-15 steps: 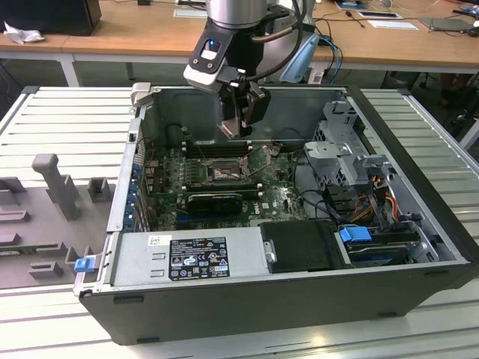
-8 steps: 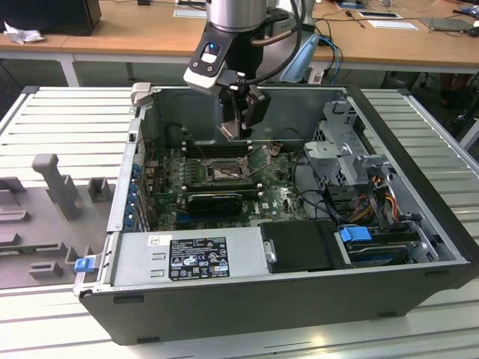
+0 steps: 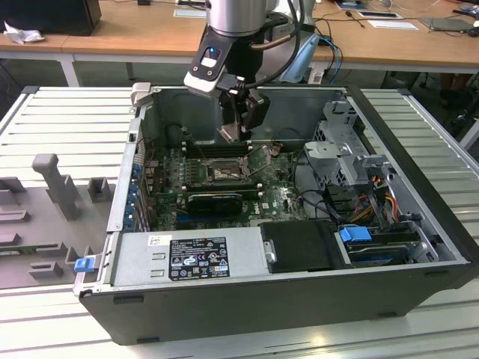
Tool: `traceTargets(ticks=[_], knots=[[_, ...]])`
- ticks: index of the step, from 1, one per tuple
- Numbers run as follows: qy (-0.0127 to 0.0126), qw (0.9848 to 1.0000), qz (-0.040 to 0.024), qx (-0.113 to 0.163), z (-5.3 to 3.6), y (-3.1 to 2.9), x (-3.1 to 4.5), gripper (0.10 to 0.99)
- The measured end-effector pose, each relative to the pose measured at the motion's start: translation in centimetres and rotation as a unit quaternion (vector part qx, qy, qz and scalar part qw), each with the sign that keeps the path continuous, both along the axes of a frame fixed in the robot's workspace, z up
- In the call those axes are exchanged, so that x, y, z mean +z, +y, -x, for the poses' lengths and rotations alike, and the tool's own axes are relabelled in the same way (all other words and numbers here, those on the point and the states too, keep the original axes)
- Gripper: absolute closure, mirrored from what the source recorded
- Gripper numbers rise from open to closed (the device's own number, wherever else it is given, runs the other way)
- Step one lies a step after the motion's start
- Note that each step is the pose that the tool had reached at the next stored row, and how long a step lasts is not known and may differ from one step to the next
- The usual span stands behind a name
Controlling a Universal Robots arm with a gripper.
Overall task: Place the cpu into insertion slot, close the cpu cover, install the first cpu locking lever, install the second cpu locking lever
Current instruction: 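Place the cpu into insertion slot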
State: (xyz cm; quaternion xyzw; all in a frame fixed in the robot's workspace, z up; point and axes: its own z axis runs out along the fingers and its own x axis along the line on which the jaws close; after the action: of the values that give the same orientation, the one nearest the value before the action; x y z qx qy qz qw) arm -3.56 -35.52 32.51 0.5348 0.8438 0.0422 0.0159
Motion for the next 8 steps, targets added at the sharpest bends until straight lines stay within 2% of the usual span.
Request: traceTargets(ticks=[8], knots=[[0.0000,1.0000,0.0001,-0.001,0.00,0.00,-0.41,0.557]])
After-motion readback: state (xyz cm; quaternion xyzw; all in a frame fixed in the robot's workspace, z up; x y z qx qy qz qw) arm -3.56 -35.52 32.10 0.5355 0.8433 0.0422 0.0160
